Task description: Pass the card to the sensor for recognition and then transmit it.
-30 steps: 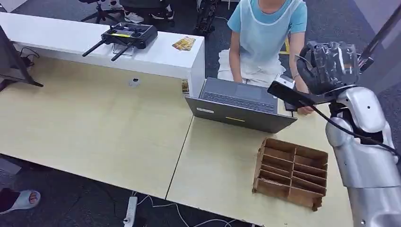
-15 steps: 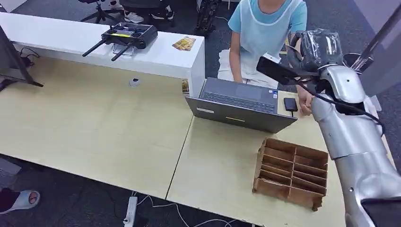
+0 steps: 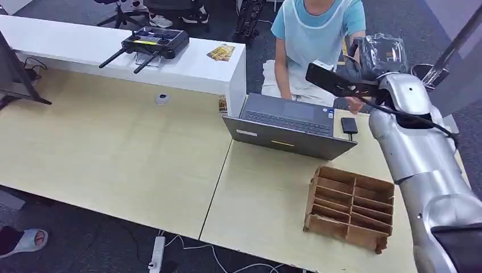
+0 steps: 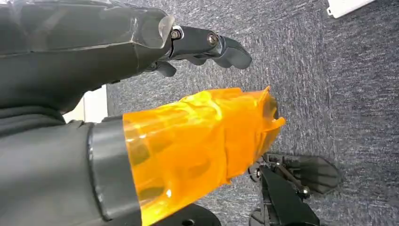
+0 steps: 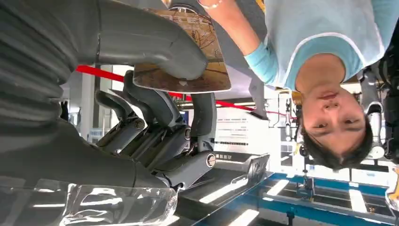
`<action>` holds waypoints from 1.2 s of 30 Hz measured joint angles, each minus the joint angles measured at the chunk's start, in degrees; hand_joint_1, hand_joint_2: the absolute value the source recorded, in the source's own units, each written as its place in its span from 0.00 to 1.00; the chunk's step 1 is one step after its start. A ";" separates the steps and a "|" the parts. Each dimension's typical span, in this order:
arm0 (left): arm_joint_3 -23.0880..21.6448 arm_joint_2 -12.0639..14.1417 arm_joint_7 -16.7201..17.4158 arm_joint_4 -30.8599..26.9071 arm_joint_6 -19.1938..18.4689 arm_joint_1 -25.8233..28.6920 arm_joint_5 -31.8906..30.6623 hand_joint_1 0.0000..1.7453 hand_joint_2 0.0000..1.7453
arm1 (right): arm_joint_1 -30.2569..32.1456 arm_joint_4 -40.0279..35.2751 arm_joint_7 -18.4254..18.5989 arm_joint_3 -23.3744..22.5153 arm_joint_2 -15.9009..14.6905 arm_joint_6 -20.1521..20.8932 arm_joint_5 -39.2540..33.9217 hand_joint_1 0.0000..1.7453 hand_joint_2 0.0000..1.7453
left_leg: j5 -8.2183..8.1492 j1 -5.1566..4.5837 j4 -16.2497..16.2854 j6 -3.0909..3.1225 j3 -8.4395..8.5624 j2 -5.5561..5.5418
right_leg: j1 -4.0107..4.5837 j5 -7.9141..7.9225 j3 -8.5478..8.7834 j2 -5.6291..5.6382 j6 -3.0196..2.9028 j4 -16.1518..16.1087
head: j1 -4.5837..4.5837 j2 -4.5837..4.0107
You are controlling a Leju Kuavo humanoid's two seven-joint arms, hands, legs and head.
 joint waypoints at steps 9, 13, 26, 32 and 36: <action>0.00 0.00 0.28 0.00 0.09 0.00 -0.09 0.00 0.00 | -0.70 1.26 0.72 -0.04 0.20 0.79 1.44 1.00 1.00 | 0.00 0.00 0.00 0.00 0.00 0.00 | 0.00 0.00 0.01 0.00 0.00 0.00 | -0.02 0.00; 0.00 -0.04 0.24 0.00 0.09 0.00 -0.02 0.00 0.00 | -1.20 2.82 1.38 -0.94 0.57 1.09 2.62 1.00 1.00 | 0.00 0.00 0.00 0.00 0.00 0.00 | 0.00 0.00 0.00 0.00 0.00 0.00 | -0.02 0.00; 0.00 -0.02 0.61 0.00 0.11 0.02 0.09 0.00 0.00 | -1.40 3.71 1.34 -3.80 0.66 0.99 3.21 0.00 1.00 | 0.00 0.00 0.01 0.00 0.01 0.00 | 0.00 0.00 0.00 0.00 0.00 0.00 | -0.02 0.00; 0.00 -0.04 0.61 0.00 0.17 0.02 0.26 0.00 0.00 | -1.31 3.34 -0.76 -6.79 0.70 -0.80 -0.56 0.00 1.00 | 0.00 0.00 0.01 0.00 0.00 0.00 | 0.00 0.00 0.00 0.00 0.00 0.00 | -0.02 -0.02; 0.02 -0.04 0.85 0.00 0.42 0.01 0.66 0.00 0.00 | 0.03 -0.05 -3.45 -10.78 1.31 -1.35 -5.75 0.00 1.00 | 0.00 0.00 0.00 0.00 0.00 0.00 | 0.00 0.00 0.00 0.01 0.00 0.00 | -0.02 0.00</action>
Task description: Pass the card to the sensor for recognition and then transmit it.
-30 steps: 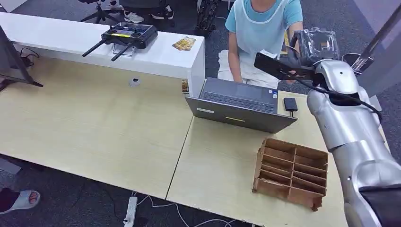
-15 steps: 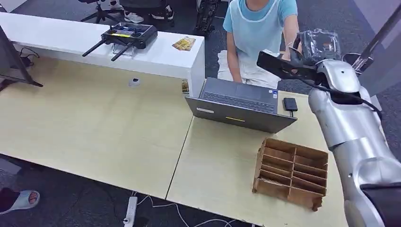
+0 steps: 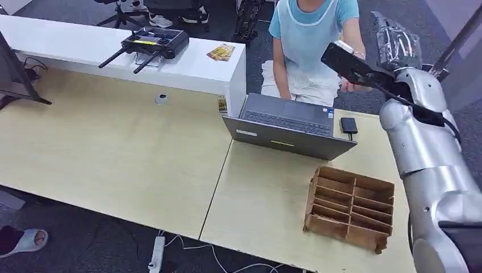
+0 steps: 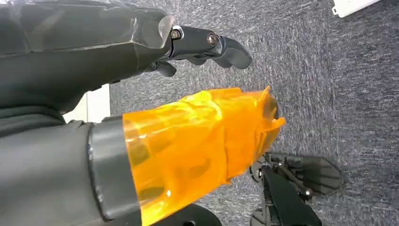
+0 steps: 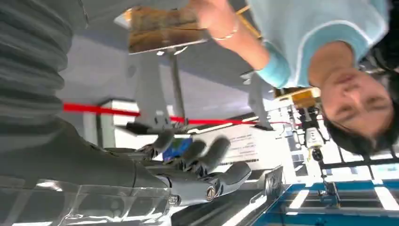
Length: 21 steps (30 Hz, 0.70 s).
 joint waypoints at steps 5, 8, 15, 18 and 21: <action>0.00 0.00 0.20 0.00 0.26 0.03 0.52 0.00 0.00 | 4.82 -10.36 -2.16 -5.57 2.06 1.42 -8.24 0.00 1.00 | 0.00 0.00 0.00 0.00 0.00 -0.02 | 0.01 0.00 0.00 -0.02 0.00 0.00 | -0.02 0.00; 0.09 -0.02 0.31 0.00 0.70 0.03 1.33 0.00 0.00 | 7.93 -17.32 -1.33 -8.87 3.74 4.16 -14.54 0.00 1.00 | 0.00 0.01 0.00 0.00 -0.01 -0.02 | 0.01 -0.01 0.00 -0.02 0.00 0.00 | 0.02 -0.02; 1.53 -0.15 0.35 0.00 2.19 0.04 4.66 0.00 0.00 | 16.18 -29.42 -1.18 -12.83 5.07 11.66 -34.74 0.00 1.00 | -0.01 0.01 0.00 0.00 0.02 -0.03 | 0.01 -0.01 0.03 -0.03 0.01 -0.05 | 0.00 -0.02; 2.38 -0.20 0.46 0.00 2.71 0.13 5.55 0.00 0.00 | 21.25 -34.27 -2.45 -13.53 4.72 13.73 -43.70 0.00 1.00 | -0.01 0.00 0.00 0.00 0.04 -0.02 | 0.01 -0.01 0.01 -0.02 0.01 -0.08 | 0.00 0.00; 3.19 -0.31 0.81 0.00 3.21 0.25 6.25 0.00 0.00 | 28.11 -40.33 -3.47 -13.74 3.76 15.15 -52.00 0.00 1.00 | -0.04 0.00 0.00 0.01 0.04 -0.04 | 0.01 -0.02 0.02 -0.04 0.02 -0.10 | -0.02 0.00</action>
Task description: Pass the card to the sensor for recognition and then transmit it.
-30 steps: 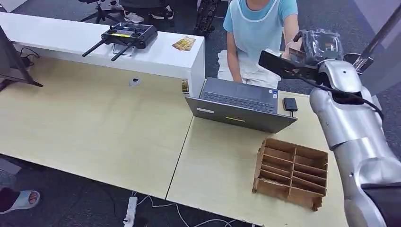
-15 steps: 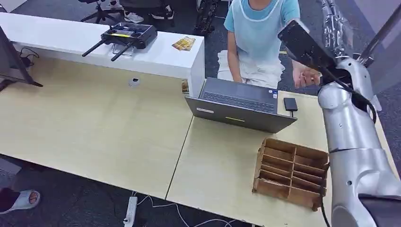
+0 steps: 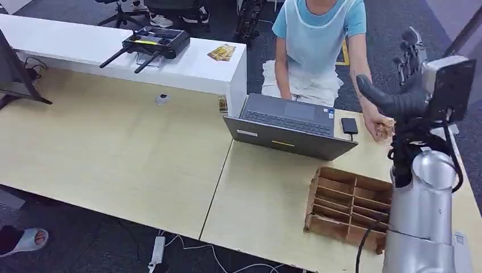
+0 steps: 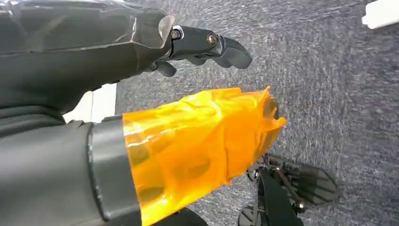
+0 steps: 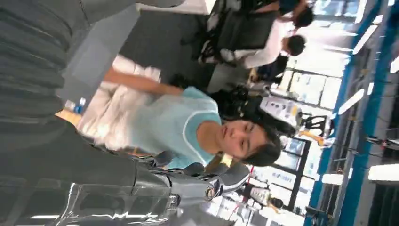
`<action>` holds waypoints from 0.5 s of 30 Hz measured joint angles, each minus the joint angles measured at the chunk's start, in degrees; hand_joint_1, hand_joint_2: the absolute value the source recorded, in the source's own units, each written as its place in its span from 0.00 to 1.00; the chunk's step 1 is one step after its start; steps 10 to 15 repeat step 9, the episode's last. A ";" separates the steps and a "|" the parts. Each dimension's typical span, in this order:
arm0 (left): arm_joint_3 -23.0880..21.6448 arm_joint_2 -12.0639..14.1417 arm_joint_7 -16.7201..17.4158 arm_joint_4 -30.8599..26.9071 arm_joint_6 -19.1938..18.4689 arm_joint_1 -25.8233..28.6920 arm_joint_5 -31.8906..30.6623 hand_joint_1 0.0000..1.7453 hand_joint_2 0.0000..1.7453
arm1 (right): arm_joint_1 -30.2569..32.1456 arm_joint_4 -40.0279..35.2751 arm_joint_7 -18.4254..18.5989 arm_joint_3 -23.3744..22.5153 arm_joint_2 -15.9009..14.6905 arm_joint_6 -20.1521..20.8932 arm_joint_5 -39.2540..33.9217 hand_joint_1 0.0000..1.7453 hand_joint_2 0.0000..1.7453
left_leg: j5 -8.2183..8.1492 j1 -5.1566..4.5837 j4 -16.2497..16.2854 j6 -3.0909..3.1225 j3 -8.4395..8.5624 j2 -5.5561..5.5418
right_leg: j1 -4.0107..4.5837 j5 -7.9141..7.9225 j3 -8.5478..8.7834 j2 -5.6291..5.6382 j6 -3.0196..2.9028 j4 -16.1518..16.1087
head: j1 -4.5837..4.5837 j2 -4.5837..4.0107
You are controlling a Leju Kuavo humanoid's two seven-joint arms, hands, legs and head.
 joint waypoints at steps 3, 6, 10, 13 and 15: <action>0.63 -0.18 -0.22 0.00 0.31 0.08 0.81 0.00 0.00 | 7.97 -6.82 -1.31 -0.04 -0.98 3.28 -11.35 0.00 1.00 | -0.04 0.00 0.00 0.02 -0.01 0.00 | 0.00 -0.04 -0.01 0.00 0.04 -0.02 | 0.02 -0.02; 1.27 -0.28 -0.77 0.00 0.61 0.14 1.31 0.00 0.00 | 17.41 -13.80 -3.96 0.00 -2.27 6.51 -21.77 0.00 1.00 | -0.12 0.01 -0.01 0.03 -0.03 -0.07 | 0.01 -0.14 0.03 -0.07 0.05 -0.03 | 0.02 0.00; 1.59 -0.33 -1.11 0.00 0.79 0.39 1.68 0.00 0.00 | 26.29 -20.65 -6.88 0.81 -2.73 5.95 -21.68 0.00 1.00 | -0.22 0.01 -0.03 -0.03 -0.02 0.02 | 0.01 -0.18 -0.01 0.01 -0.02 0.01 | -0.02 0.00; 1.59 -0.33 -1.11 0.00 0.79 0.39 1.68 0.00 0.00 | 26.29 -20.65 -6.88 0.81 -2.73 5.95 -21.68 0.00 1.00 | -0.22 0.01 -0.03 -0.03 -0.02 0.02 | 0.01 -0.18 -0.01 0.01 -0.02 0.01 | -0.02 0.00; 1.59 -0.33 -1.11 0.00 0.79 0.39 1.68 0.00 0.00 | 26.29 -20.65 -6.88 0.81 -2.73 5.95 -21.68 0.00 1.00 | -0.22 0.01 -0.03 -0.03 -0.02 0.02 | 0.01 -0.18 -0.01 0.01 -0.02 0.01 | -0.02 0.00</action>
